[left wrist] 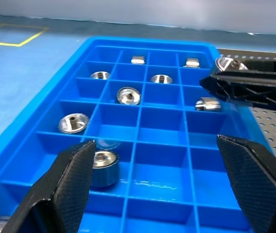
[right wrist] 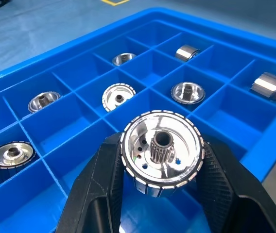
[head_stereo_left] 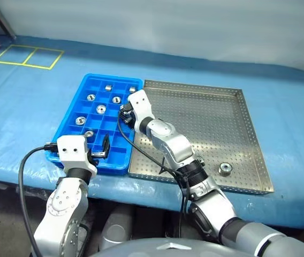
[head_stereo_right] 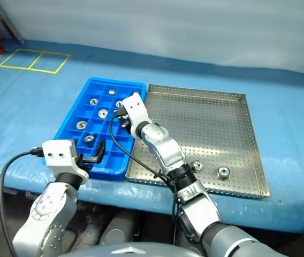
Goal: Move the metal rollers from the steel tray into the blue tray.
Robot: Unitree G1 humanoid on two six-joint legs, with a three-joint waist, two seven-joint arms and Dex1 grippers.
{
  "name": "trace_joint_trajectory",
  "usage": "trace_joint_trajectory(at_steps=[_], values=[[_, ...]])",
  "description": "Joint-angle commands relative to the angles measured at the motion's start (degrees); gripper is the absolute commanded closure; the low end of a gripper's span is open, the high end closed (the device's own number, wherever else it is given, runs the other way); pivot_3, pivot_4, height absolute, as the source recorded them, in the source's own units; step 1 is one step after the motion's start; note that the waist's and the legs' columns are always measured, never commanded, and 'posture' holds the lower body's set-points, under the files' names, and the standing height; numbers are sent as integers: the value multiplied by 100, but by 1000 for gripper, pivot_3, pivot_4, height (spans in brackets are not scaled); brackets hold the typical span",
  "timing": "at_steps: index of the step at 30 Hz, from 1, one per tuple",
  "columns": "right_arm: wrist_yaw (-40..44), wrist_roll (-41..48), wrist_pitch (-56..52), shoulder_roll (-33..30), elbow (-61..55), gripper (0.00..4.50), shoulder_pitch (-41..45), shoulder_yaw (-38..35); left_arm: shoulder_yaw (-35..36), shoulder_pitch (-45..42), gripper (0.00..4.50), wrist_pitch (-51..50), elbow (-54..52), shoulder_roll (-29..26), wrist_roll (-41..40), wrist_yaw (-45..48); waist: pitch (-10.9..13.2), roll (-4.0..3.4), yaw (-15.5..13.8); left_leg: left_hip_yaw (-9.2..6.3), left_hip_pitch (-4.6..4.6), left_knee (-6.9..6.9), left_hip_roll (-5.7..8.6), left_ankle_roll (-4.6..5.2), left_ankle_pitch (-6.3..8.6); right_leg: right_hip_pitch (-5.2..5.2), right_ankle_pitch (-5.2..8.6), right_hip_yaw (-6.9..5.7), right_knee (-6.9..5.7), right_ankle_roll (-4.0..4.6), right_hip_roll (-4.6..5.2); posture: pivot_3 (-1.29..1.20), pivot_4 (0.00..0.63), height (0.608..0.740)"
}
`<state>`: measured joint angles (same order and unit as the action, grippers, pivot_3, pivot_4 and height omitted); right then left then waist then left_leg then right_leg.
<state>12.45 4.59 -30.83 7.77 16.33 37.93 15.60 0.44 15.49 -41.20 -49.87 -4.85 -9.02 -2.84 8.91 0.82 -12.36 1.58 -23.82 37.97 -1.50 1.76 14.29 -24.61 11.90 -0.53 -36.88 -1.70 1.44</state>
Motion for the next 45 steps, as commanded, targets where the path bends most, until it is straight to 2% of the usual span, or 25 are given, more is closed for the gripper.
trace_joint_trajectory(at_steps=[1, 14, 22, 26, 29, 31, 37, 42, 45], values=[[106, -4, 262, 309, 117, 2783, 277, 59, -28, 20, 162, 28, -294, 36, 62, -59, 0, 0, -117, -1, 0, 0, 0, -1, 0, 0, 5, -2, 0, -6, 0, 529, 150, 740], [138, -133, 525, 423, 804, 2783, 286, 233, -108, -51, 162, -211, -231, -66, 163, -47, -3, -1, -553, -1, 1, -2, -4, -4, 0, -1, 10, -11, 0, -9, -2, 507, 150, 740], [-200, -52, 528, 302, 710, 97, 225, -81, -212, -248, 162, -315, -122, -115, 94, 91, -11, -2, -675, -7, 1, 0, -3, -9, -1, 1, 24, -17, 1, 14, 0, 441, 150, 740], [-289, 9, 153, 33, -302, 17, -38, -181, -291, -619, 162, -389, 89, -183, -12, 321, -10, -3, -629, -11, -7, 3, -2, -11, -2, -1, 24, -22, 2, 15, 0, 328, 150, 740], [-202, 56, -375, -245, -1364, 17, -333, -256, -403, -904, 162, -440, 279, -239, -119, 545, -11, -4, -469, -18, -15, 4, 0, -11, -2, -3, 20, -25, 4, 10, 0, 229, 150, 740], [-181, 71, -1119, -614, -2376, 17, -631, -369, -631, -1140, 162, -476, 501, -355, -186, 792, -12, -7, -326, -24, -19, 5, 4, -10, -1, 0, 14, -28, 7, 13, 3, 175, 150, 740], [-272, 85, -3091, -1509, -4619, 17, -1373, -755, -1241, -1550, 162, -298, 1012, -700, -296, 1492, -11, -10, 519, -31, -21, 14, 13, -4, 0, 8, 9, -30, 6, 39, 12, 35, 150, 740], [-365, 56, -4084, -1907, -5357, 17, -1732, -931, -1584, -1592, 162, -30, 1098, -1057, -345, 2061, -11, -13, 1184, -13, 6, -1, -4, -4, 0, 8, 8, -18, -11, 40, 4, 3, 150, 740], [-393, 130, -4721, -1881, -5660, 17, -1869, -1086, -1977, -1511, 162, 198, 1064, -1513, -277, 2538, -11, -13, 1328, -19, 18, -8, -12, -5, 0, 7, 18, -15, -27, 55, -19, -11, 150, 740]])
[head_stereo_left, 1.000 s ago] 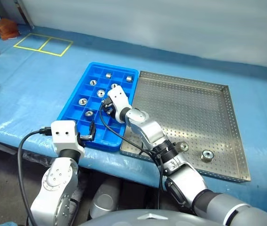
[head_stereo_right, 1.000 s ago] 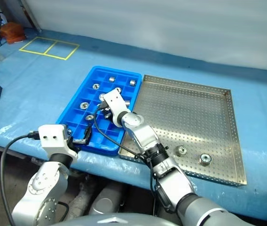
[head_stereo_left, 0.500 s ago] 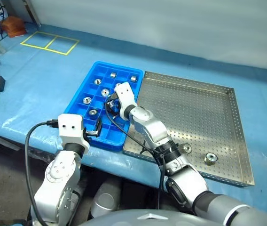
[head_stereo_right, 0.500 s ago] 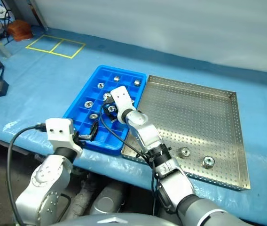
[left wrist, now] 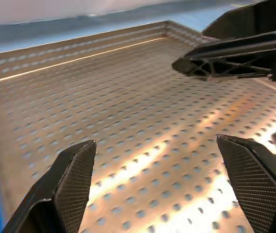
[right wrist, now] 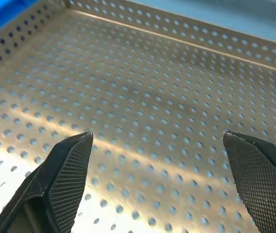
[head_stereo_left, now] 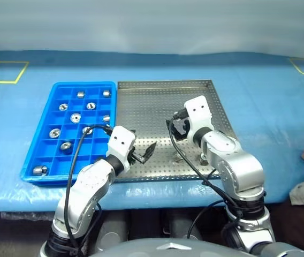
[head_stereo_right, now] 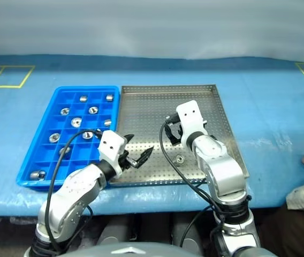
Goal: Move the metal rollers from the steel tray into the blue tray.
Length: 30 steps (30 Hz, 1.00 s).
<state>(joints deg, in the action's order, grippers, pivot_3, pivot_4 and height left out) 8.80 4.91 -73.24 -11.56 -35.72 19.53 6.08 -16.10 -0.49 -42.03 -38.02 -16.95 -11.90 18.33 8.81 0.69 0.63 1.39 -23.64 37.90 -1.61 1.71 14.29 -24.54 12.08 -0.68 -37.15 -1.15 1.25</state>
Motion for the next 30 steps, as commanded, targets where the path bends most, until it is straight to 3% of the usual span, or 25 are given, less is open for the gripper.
trace_joint_trajectory(at_steps=[1, 6, 10, 20, 30], values=[[-29, 137, -657, 125, -529, 17, -53, -204, -428, 123, 162, 328, -142, -452, 2, 571, 0, -1, 58, -1, 4, -1, 0, 0, 0, -1, 3, 4, -7, 5, -8, -10, 150, 740], [-37, 243, -1264, 470, -663, 17, -111, -535, -615, 307, 162, 405, -261, -828, -98, 954, 1, 0, 75, -1, 10, 8, -6, -5, -3, -8, 25, 7, -42, -13, 0, 3, 150, 740], [31, 391, -1564, 751, -709, 17, -225, -703, -578, 398, 162, 426, -305, -810, -101, 920, 1, 1, 59, 5, 8, 25, 2, -7, -5, -7, 31, 12, -48, -7, 13, 20, 150, 740], [-144, 410, -1404, 1112, -414, 17, -536, -601, -537, 500, 162, 492, -338, -722, -42, 790, 1, 2, 39, 28, 10, 28, 8, -7, -6, -11, 26, 38, -47, -16, 17, 42, 150, 740], [-307, 363, -1198, 1035, -255, 17, -927, -257, -492, 564, 162, 457, -368, -642, -76, 650, 2, 2, -1, 28, 9, 27, 10, -7, -5, -12, 28, 40, -46, -16, 19, 70, 150, 740]])
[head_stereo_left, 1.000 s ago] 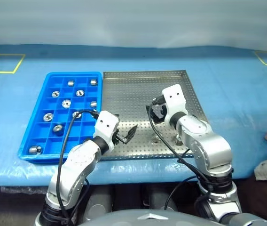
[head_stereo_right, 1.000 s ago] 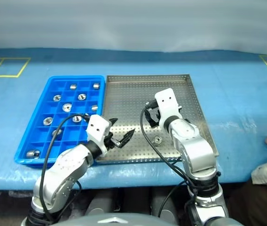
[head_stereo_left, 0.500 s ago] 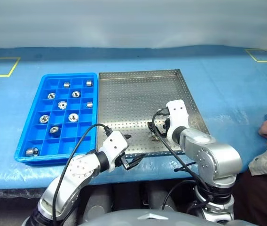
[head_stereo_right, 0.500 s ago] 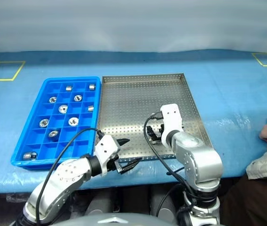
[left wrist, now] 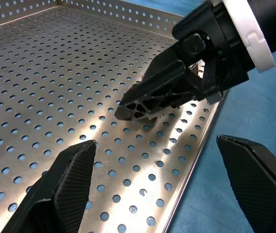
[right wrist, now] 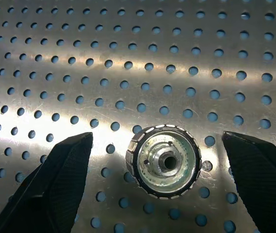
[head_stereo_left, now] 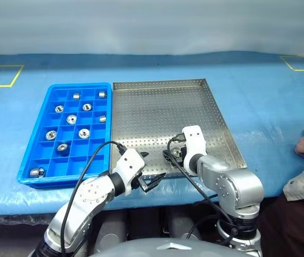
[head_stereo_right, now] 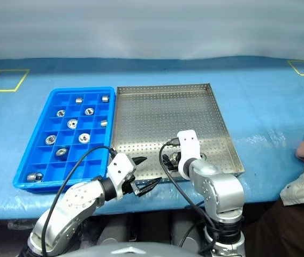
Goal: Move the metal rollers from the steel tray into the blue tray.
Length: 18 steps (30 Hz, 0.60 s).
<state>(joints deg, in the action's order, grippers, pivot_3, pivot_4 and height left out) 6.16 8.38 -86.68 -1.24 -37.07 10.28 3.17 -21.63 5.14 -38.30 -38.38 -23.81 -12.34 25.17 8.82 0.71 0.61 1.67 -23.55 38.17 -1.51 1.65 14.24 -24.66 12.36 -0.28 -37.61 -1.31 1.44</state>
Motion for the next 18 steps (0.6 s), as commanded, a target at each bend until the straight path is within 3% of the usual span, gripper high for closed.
trace_joint_trajectory(at_steps=[1, 3, 10, 13, 18], values=[[-48, 30, 161, 18, -146, 190, -3, 30, 67, 14, 162, 86, -339, 52, -29, -57, 0, 0, 1, 0, 0, 0, 0, 0, 0, 0, 0, 0, 0, 0, 0, 78, 150, 740], [-61, 47, 175, 57, -183, 582, 12, 11, 86, 33, 162, 94, -350, 78, -34, -89, 0, 0, -1, 1, 1, 0, -1, 0, 0, 0, 0, 0, 0, 0, -1, 81, 150, 740], [-120, 40, 190, 158, -223, 2802, 238, -30, 110, 48, 162, 120, -392, 133, 72, -242, 0, 0, -9, 0, 0, 0, -1, 0, 0, -1, 1, 0, 0, -2, -1, 103, 150, 740], [-127, 59, 214, 197, -201, 2807, 510, -62, 230, 63, 162, 197, -432, 259, 127, -439, 1, 1, -19, 0, 0, 0, -1, 0, 0, -1, 0, 0, 0, -2, -2, 138, 150, 740], [-50, 89, 759, 215, 201, 2807, 1104, 273, 825, 112, 162, 526, -440, 1038, 219, -1269, 2, 3, -122, -1, -1, 0, 0, 0, 0, 0, -15, -2, 2, -29, -1, 221, 150, 740]])
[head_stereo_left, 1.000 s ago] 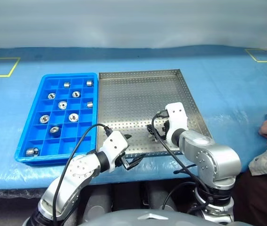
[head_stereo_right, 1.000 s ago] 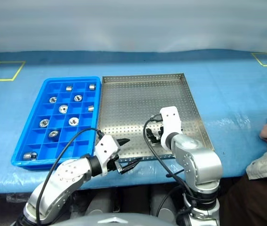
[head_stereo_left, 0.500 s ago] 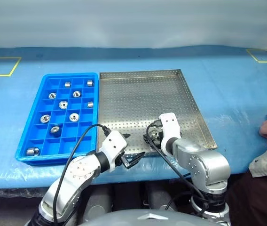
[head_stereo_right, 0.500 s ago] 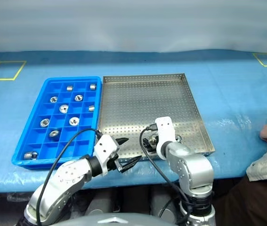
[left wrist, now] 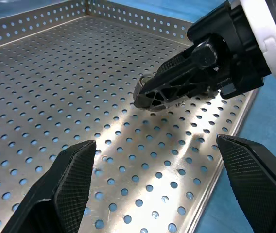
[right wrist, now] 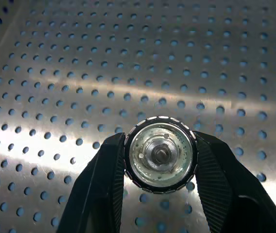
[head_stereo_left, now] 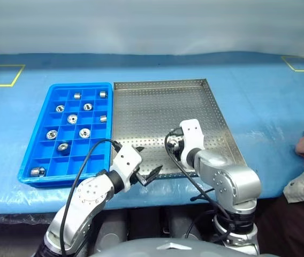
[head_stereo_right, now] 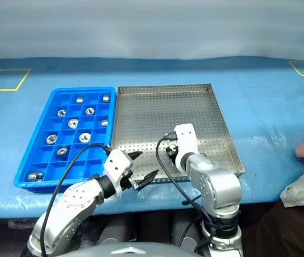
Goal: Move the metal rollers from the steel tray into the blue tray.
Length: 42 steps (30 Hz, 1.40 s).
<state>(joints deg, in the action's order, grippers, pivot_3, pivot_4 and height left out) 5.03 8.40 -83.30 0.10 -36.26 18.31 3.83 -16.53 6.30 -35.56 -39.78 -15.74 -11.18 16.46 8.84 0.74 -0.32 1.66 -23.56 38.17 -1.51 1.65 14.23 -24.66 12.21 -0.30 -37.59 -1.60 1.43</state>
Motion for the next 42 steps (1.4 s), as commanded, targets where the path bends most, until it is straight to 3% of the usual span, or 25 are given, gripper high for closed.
trace_joint_trajectory(at_steps=[1, 7, 14, 20, 27, 35, 42], values=[[102, 112, 550, 114, 254, 2807, 404, 292, 396, 4, 162, 267, -328, 288, 130, -474, 0, 1, -64, 0, 1, -1, -1, 0, 0, 0, -1, 0, 0, -1, -2, 242, 150, 740], [279, 38, 1463, 149, 1192, 2807, 968, 994, 661, 393, 162, 284, -701, 160, 370, -674, 0, 1, -302, -12, -2, -19, -2, 0, 0, -4, 4, -10, 0, 8, -8, 343, 150, 740], [627, 103, 2317, 422, 2103, 2807, 1487, 1475, 1044, 1420, 162, 463, -1256, -88, 439, -660, 2, 1, -582, -18, -5, -21, 1, -1, 0, -2, 6, -22, 11, 8, 0, 449, 150, 740], [1046, 250, 2710, 539, 2401, 2807, 1429, 1808, 1038, 2089, 162, 553, -1439, -189, 374, -519, 4, -2, -860, -37, -19, -26, -2, -2, 1, 7, 19, -47, 50, 28, 2, 486, 150, 740], [1265, 233, 2910, 357, 2563, 2807, 1112, 1976, 1005, 2121, 162, 540, -1453, -202, 311, -426, 5, -3, -1114, -41, -28, -29, 1, -2, 1, 7, 17, -55, 68, 24, 4, 476, 150, 740], [1250, 354, 2635, -107, 1869, 112, 726, 1542, 740, 1701, 162, 394, -1247, -309, 174, -101, 4, -5, -1159, -40, -27, -26, 1, -2, 2, 9, 17, -57, 69, 25, 4, 367, 150, 740], [497, 241, 2012, -299, 598, 46, 211, 354, 686, 758, 162, 230, -902, -513, -189, 437, 5, -9, -963, -42, -33, -25, 0, -3, 1, 7, 17, -57, 68, 25, 1, 208, 150, 740]])
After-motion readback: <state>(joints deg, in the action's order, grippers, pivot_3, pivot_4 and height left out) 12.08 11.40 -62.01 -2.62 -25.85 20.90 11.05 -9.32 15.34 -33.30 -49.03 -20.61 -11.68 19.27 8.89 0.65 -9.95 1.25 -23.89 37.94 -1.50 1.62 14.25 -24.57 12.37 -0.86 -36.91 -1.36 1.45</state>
